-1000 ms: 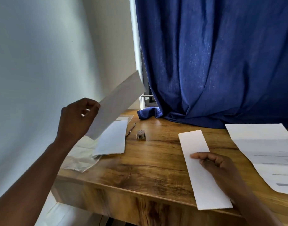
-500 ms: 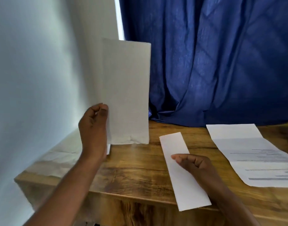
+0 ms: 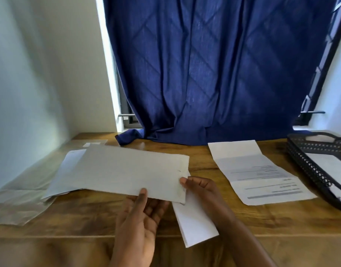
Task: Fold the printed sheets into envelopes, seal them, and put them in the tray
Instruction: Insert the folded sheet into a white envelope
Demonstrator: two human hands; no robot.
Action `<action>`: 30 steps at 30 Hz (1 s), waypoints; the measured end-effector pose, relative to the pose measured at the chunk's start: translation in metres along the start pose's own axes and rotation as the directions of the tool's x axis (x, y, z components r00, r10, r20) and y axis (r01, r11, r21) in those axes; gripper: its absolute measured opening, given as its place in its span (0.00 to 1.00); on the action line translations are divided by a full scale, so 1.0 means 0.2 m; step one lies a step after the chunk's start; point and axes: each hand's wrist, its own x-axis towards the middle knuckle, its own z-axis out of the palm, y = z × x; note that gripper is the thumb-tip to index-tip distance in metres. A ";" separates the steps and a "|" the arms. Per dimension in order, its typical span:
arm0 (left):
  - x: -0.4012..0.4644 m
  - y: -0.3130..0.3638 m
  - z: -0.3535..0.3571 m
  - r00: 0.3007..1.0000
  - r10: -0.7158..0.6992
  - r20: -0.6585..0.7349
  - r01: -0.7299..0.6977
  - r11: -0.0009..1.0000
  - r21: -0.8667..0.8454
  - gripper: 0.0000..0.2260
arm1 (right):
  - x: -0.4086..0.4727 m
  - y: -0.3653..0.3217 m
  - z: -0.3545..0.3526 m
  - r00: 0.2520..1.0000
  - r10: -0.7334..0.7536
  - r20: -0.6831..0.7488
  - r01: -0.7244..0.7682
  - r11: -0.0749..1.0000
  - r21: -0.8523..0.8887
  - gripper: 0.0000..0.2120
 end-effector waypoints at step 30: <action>0.52 -0.01 -0.04 0.475 -0.163 0.865 -0.880 -0.080 0.468 0.56 | 0.04 -0.04 -0.09 0.981 0.174 -0.085 -0.187 0.964 -0.189 0.17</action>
